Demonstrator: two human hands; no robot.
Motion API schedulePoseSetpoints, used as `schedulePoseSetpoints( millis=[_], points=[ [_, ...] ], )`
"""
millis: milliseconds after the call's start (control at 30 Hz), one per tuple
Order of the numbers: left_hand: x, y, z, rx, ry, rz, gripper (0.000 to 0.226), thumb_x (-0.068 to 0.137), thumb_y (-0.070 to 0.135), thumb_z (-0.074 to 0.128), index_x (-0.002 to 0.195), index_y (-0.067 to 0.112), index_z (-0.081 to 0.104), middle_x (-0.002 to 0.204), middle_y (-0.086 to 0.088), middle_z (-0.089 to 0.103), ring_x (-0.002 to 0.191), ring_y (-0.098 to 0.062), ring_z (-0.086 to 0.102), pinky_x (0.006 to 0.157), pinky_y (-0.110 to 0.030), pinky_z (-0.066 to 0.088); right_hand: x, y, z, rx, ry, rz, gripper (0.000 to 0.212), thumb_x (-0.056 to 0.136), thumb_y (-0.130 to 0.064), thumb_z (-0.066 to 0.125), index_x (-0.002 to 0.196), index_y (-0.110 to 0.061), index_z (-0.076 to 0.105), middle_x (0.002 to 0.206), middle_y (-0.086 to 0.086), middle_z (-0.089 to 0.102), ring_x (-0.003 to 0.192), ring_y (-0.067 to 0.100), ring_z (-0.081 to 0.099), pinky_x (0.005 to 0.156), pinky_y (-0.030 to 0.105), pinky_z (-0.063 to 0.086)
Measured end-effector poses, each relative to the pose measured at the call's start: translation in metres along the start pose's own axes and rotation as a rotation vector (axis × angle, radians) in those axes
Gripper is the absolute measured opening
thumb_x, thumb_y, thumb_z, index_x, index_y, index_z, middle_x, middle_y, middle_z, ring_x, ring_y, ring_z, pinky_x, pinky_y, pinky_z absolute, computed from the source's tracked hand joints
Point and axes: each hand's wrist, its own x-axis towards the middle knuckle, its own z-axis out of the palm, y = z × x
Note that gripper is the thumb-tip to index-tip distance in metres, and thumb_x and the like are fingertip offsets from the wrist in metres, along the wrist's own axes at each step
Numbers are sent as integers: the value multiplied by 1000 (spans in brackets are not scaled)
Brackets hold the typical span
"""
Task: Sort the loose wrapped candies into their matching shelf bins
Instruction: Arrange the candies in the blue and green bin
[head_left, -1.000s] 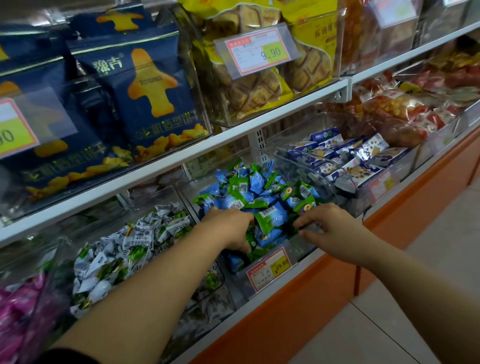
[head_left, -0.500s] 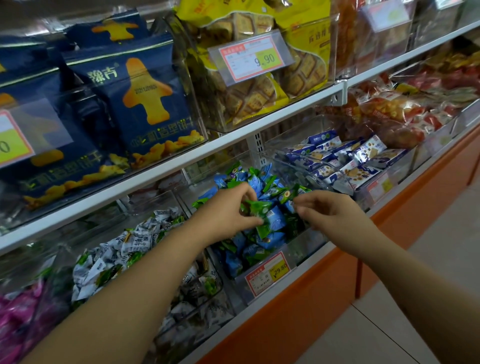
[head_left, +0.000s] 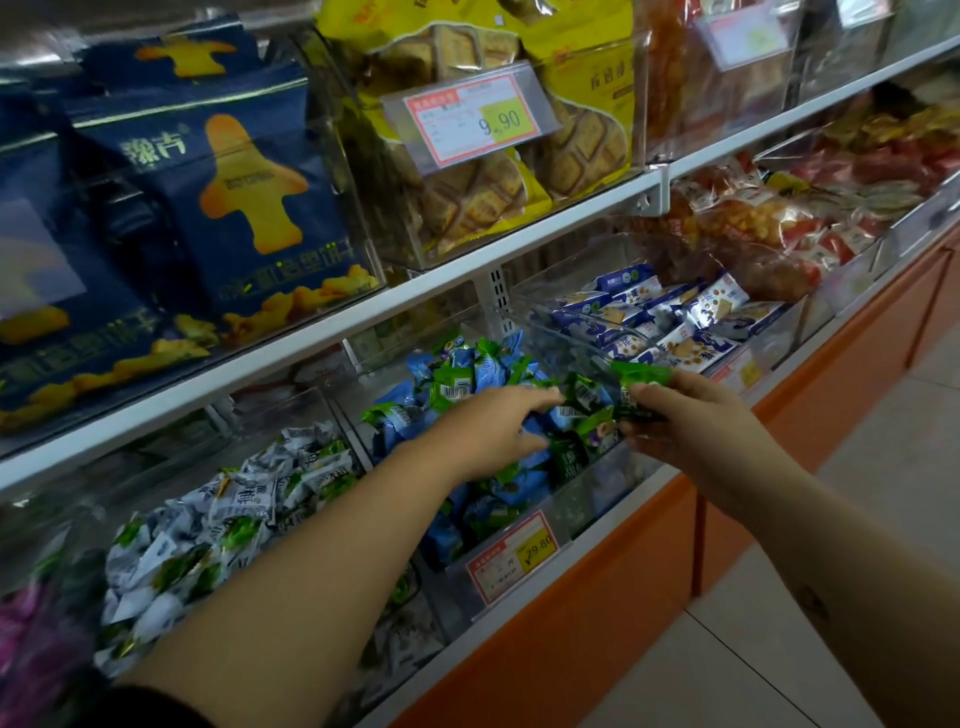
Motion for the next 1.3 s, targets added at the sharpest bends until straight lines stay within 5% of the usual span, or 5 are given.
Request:
schedulePoseSetpoints(
  millis=[133,567,833,1067,1300],
  points=[
    [3,-11,1,416,-143,43,50,95,34,54,142,36,37,143,5,42,130,-20,40,112,-49,20,2,3,-4,-45,-1,30,7,94,-14,55,93,-6,56,91,12,59,75,19,62,71,30,54],
    [-31,-23,-24,362,-349,11,20,93,30,57,110,26,68,111,11,65,93,-7,58,83,-29,49,-1,2,-5,-84,-21,23,26,93,-14,56,112,3,55,100,18,59,78,20,62,68,27,53],
    [-7,-13,-4,352,-248,-15,50,89,37,62,136,31,45,131,1,53,113,-21,53,92,-41,47,0,2,2,-91,-30,17,7,92,-17,59,90,-10,58,89,10,62,71,16,66,63,24,52],
    [1,-12,7,476,-156,12,35,91,37,60,125,30,56,121,0,50,111,-23,51,96,-41,35,-1,1,-4,-83,-43,44,7,93,-15,57,94,-8,58,90,12,63,73,16,64,64,23,52],
    [-20,-4,-8,-49,282,33,17,86,32,67,100,31,58,100,18,53,86,-4,48,74,-25,40,-2,-2,-3,36,-95,78,20,89,-16,61,102,-1,60,94,13,62,77,16,66,66,23,55]
  ],
)
